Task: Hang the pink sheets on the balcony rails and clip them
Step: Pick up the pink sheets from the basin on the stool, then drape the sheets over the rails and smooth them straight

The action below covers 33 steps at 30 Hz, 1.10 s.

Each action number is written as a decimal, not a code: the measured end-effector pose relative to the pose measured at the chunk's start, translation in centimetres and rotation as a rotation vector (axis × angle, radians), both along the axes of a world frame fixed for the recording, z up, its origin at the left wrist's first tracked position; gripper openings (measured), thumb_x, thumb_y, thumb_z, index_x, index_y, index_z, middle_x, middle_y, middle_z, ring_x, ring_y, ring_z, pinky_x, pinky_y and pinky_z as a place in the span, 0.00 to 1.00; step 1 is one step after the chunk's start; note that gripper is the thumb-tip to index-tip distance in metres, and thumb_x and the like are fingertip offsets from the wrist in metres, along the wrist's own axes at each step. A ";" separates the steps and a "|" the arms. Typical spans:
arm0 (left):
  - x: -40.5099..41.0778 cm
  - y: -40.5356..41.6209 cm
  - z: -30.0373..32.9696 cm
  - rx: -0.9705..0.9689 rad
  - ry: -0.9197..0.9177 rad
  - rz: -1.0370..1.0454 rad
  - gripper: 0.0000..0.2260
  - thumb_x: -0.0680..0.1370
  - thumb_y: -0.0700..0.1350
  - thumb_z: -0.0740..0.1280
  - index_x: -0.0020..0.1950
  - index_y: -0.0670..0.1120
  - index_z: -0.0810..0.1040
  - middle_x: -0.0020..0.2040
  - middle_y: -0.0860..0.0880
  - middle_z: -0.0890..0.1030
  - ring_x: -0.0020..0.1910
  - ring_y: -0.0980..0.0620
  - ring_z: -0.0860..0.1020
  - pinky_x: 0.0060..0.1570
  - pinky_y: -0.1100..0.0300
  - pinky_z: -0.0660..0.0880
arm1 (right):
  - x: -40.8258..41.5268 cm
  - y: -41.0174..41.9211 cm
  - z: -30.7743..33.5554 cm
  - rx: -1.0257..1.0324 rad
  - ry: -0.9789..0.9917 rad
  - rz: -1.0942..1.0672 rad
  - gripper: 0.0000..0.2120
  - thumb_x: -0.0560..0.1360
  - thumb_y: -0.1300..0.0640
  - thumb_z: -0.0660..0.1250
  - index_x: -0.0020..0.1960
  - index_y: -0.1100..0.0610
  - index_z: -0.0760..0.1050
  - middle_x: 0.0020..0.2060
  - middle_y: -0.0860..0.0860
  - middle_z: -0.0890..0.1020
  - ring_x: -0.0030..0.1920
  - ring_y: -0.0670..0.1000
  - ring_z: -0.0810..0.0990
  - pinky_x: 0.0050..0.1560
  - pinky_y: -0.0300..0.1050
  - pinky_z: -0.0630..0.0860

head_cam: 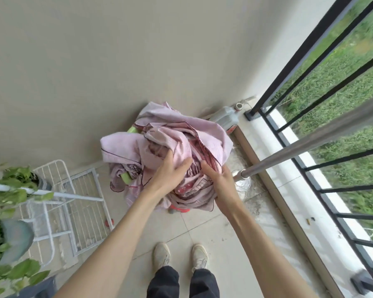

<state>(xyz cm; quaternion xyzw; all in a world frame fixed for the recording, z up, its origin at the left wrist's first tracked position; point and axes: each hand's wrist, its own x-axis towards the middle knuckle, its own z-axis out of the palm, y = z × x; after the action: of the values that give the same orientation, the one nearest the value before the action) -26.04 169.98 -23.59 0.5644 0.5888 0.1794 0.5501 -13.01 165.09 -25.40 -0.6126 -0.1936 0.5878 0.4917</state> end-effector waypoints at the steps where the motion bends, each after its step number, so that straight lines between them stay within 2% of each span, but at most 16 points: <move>1: -0.7 0.9 1.7 0.016 -0.019 0.014 0.25 0.78 0.52 0.61 0.72 0.47 0.58 0.66 0.52 0.67 0.68 0.56 0.62 0.65 0.59 0.58 | -0.6 1.2 1.9 0.035 0.004 0.022 0.10 0.72 0.58 0.70 0.53 0.57 0.77 0.46 0.55 0.85 0.49 0.55 0.83 0.54 0.53 0.78; 4: -2.8 3.9 7.4 0.136 -0.083 0.070 0.24 0.78 0.53 0.61 0.71 0.48 0.62 0.64 0.55 0.67 0.67 0.59 0.63 0.64 0.62 0.59 | -2.1 5.0 8.4 0.134 0.044 0.060 0.08 0.74 0.58 0.68 0.52 0.58 0.77 0.47 0.57 0.84 0.48 0.57 0.83 0.52 0.52 0.79; 7: -4.4 6.6 14.6 0.197 -0.209 0.083 0.19 0.79 0.50 0.60 0.69 0.50 0.65 0.61 0.59 0.69 0.65 0.61 0.65 0.59 0.65 0.61 | -3.3 8.2 15.8 0.245 0.057 0.136 0.02 0.76 0.58 0.65 0.47 0.56 0.76 0.40 0.54 0.85 0.41 0.52 0.84 0.45 0.46 0.81; 9: -5.3 8.0 19.3 0.283 -0.217 0.061 0.15 0.79 0.49 0.60 0.66 0.50 0.69 0.60 0.57 0.72 0.64 0.58 0.69 0.60 0.62 0.64 | -4.0 9.9 20.6 0.318 0.018 0.188 0.05 0.76 0.58 0.64 0.52 0.57 0.74 0.39 0.52 0.84 0.38 0.49 0.84 0.40 0.42 0.81; 12: -6.5 9.6 25.9 0.444 -0.225 0.006 0.11 0.78 0.53 0.59 0.56 0.52 0.72 0.55 0.53 0.77 0.58 0.54 0.74 0.66 0.52 0.67 | -4.8 11.3 27.9 0.422 -0.054 0.234 0.14 0.76 0.56 0.65 0.60 0.60 0.71 0.48 0.57 0.83 0.46 0.52 0.84 0.46 0.45 0.81; 14: -7.0 10.1 30.3 0.527 -0.260 -0.019 0.12 0.78 0.53 0.59 0.58 0.51 0.73 0.55 0.53 0.77 0.58 0.55 0.74 0.67 0.52 0.67 | -5.0 11.5 32.7 0.493 -0.081 0.256 0.15 0.76 0.56 0.66 0.60 0.59 0.72 0.52 0.59 0.82 0.50 0.56 0.83 0.51 0.50 0.80; 19: -7.4 9.5 41.8 0.563 -0.407 -0.181 0.23 0.77 0.55 0.60 0.69 0.47 0.68 0.69 0.51 0.71 0.67 0.57 0.68 0.71 0.53 0.60 | -4.5 9.8 44.1 0.689 -0.144 0.283 0.05 0.75 0.56 0.65 0.50 0.51 0.74 0.51 0.59 0.82 0.49 0.58 0.82 0.55 0.53 0.78; 23: -6.4 7.1 50.1 0.594 -0.477 -0.375 0.21 0.78 0.51 0.60 0.70 0.48 0.65 0.64 0.53 0.75 0.65 0.55 0.72 0.65 0.57 0.66 | -3.1 7.0 51.7 0.839 -0.210 0.219 0.05 0.74 0.55 0.66 0.48 0.46 0.72 0.53 0.61 0.82 0.52 0.62 0.81 0.57 0.58 0.76; 26: -4.8 6.0 54.9 0.642 -0.567 -0.453 0.20 0.78 0.49 0.61 0.69 0.46 0.67 0.65 0.50 0.75 0.65 0.53 0.72 0.67 0.55 0.66 | -1.6 5.0 56.4 0.947 -0.256 0.175 0.06 0.75 0.56 0.65 0.49 0.46 0.71 0.50 0.59 0.82 0.47 0.58 0.82 0.52 0.54 0.79; 29: -2.2 4.8 58.9 0.680 -0.621 -0.543 0.25 0.74 0.54 0.65 0.68 0.45 0.66 0.69 0.47 0.70 0.70 0.50 0.67 0.71 0.47 0.60 | 0.8 2.9 60.4 1.009 -0.322 0.130 0.08 0.74 0.54 0.65 0.53 0.49 0.71 0.45 0.55 0.83 0.40 0.53 0.84 0.43 0.47 0.81; 30: -1.2 4.2 60.0 0.692 -0.642 -0.572 0.24 0.74 0.54 0.65 0.66 0.45 0.67 0.70 0.47 0.70 0.70 0.50 0.67 0.71 0.46 0.60 | 1.6 2.2 61.4 1.030 -0.347 0.114 0.09 0.74 0.54 0.66 0.54 0.50 0.71 0.46 0.57 0.83 0.41 0.53 0.83 0.43 0.47 0.81; 33: 2.7 2.3 63.0 0.709 -0.725 -0.671 0.06 0.78 0.48 0.60 0.54 0.49 0.68 0.62 0.45 0.74 0.65 0.48 0.73 0.68 0.48 0.64 | 4.2 0.3 64.3 1.081 -0.402 0.012 0.20 0.72 0.54 0.68 0.60 0.58 0.67 0.58 0.65 0.77 0.49 0.61 0.82 0.49 0.53 0.81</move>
<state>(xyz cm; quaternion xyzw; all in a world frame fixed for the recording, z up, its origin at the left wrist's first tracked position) -23.35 172.32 39.39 0.7711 0.0581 0.3621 0.5205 -8.82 165.36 38.94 -0.3729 -0.5595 0.2800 0.6852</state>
